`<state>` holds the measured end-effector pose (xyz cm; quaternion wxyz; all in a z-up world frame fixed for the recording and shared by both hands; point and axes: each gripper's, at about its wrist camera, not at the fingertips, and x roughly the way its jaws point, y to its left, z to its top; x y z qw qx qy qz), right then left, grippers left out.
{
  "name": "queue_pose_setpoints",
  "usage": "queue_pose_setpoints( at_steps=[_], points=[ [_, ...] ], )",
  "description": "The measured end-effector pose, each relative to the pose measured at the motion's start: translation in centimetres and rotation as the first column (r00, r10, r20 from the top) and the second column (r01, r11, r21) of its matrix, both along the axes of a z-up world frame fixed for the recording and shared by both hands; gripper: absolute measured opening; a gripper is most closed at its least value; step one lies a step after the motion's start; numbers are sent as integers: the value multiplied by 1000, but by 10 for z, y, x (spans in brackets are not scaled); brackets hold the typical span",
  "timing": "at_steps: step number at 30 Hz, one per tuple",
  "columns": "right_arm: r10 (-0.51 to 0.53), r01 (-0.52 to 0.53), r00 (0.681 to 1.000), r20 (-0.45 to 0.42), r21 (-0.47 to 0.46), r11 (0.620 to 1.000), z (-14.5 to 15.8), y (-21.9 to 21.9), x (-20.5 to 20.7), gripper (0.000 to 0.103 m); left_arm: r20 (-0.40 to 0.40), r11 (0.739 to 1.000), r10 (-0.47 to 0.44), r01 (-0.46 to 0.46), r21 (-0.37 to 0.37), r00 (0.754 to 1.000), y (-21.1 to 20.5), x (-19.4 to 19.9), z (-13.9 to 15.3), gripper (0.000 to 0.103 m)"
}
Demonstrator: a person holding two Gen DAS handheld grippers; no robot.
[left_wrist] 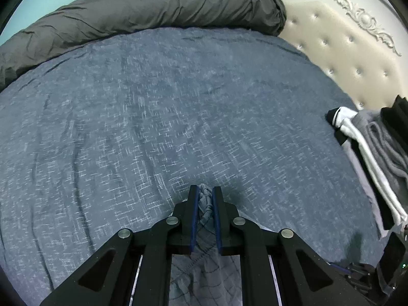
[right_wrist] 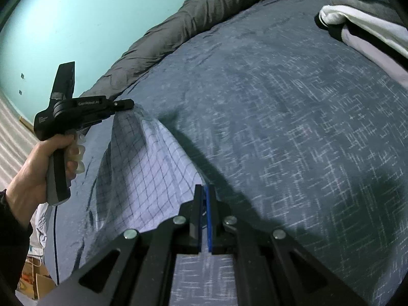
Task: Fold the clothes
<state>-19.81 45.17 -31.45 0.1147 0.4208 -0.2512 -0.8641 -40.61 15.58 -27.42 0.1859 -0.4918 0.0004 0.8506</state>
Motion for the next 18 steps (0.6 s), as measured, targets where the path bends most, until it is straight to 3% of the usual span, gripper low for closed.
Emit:
queue_pose_setpoints(
  at_steps=[6,8,11,18],
  points=[
    [11,-11,999,30,3,1000,-12,-4,-7,2,46,998,55,-55,-18,997,-19,-5,-16,25],
    [7,-7,1000,30,-2,1000,-12,-2,-7,2,31,998,69,-69,-1,997,-35,1,-9,46],
    [1,0,999,32,-14,1000,-13,1,-5,2,28,996,87,-88,33,996,-61,12,0,50],
    [-4,5,999,33,-21,1000,-13,3,-2,2,70,995,70,-74,62,995,-95,55,-17,52]
  ],
)
